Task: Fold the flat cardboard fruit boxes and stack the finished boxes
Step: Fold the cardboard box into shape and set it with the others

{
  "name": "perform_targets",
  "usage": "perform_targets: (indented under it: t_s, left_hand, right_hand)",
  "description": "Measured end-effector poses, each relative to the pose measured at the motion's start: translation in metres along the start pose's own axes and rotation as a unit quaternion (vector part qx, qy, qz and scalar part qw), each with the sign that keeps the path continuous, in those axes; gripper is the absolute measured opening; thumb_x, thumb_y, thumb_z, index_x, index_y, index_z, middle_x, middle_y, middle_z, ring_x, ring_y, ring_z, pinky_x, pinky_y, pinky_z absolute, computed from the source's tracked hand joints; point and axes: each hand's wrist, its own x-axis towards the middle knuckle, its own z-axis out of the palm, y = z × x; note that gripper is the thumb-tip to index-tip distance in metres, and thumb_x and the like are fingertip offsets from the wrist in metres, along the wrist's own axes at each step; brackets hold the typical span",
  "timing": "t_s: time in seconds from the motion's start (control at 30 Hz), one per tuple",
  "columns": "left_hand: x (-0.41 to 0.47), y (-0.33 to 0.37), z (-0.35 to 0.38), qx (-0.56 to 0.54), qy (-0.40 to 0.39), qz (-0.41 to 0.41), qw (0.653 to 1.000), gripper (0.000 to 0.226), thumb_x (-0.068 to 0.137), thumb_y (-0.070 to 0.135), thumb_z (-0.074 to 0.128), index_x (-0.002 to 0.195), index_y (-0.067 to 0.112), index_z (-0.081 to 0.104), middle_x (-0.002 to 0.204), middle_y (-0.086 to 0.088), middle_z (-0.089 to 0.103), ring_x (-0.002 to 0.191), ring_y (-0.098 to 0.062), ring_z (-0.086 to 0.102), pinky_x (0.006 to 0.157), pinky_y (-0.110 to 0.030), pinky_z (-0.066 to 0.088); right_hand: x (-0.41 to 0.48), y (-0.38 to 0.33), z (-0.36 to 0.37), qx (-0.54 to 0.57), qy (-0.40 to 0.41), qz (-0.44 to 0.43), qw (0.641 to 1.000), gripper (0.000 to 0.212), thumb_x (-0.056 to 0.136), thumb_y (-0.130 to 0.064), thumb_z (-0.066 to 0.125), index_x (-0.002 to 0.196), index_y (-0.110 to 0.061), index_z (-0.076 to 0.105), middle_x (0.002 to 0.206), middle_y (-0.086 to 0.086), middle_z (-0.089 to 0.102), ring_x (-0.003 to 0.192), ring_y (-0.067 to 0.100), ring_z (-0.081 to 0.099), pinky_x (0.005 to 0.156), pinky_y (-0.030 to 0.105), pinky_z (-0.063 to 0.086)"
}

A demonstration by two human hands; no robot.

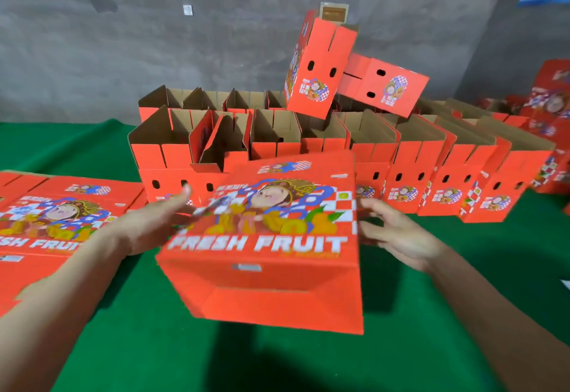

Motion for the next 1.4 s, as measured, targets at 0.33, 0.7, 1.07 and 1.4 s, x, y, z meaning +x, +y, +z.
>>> perform_targets:
  t_s: [0.33, 0.7, 1.07, 1.4]
  left_hand:
    - [0.024, -0.020, 0.020, -0.060, 0.081, 0.092, 0.991, 0.036, 0.077, -0.010, 0.069, 0.104, 0.011, 0.059, 0.080, -0.009, 0.061, 0.072, -0.018, 0.062, 0.073, -0.029, 0.050]
    - [0.039, -0.033, 0.035, -0.223, 0.143, 0.130, 0.955, 0.020, 0.085, -0.003, 0.043, 0.084, 0.016, 0.050, 0.067, -0.002, 0.057, 0.046, -0.009, 0.057, 0.045, -0.023, 0.042]
    - [0.040, -0.047, 0.078, -0.062, 0.285, 0.200, 0.935, 0.048, 0.090, 0.033, 0.063, 0.131, 0.014, 0.048, 0.120, 0.015, 0.054, 0.108, -0.010, 0.051, 0.094, -0.031, 0.039]
    - [0.024, 0.002, 0.052, 0.161, 0.278, 0.404, 0.856, 0.086, 0.086, 0.069, 0.039, 0.144, 0.005, 0.032, 0.143, -0.010, 0.030, 0.134, -0.012, 0.026, 0.113, -0.031, 0.021]
  right_hand:
    - [-0.005, 0.016, 0.013, -0.252, 0.037, -0.065, 0.965, 0.073, 0.061, -0.035, 0.087, 0.113, -0.057, 0.040, 0.132, -0.019, 0.028, 0.125, 0.007, 0.037, 0.111, 0.026, 0.026]
    - [-0.012, 0.091, 0.041, -0.411, 0.012, -0.104, 0.906, 0.086, 0.068, -0.052, 0.079, 0.118, -0.082, 0.016, 0.145, -0.028, 0.005, 0.119, -0.004, 0.029, 0.097, 0.007, 0.030]
    - [-0.002, 0.090, 0.049, -0.464, 0.075, -0.210, 0.857, 0.036, 0.077, -0.039, 0.076, 0.110, -0.037, 0.063, 0.143, -0.011, 0.013, 0.108, 0.015, 0.058, 0.103, 0.024, 0.040]
    - [0.064, -0.032, 0.069, -0.459, 0.171, -0.267, 0.830, 0.050, 0.075, -0.047, 0.075, 0.110, -0.043, 0.039, 0.140, 0.003, 0.024, 0.101, 0.031, 0.056, 0.093, 0.041, 0.049]
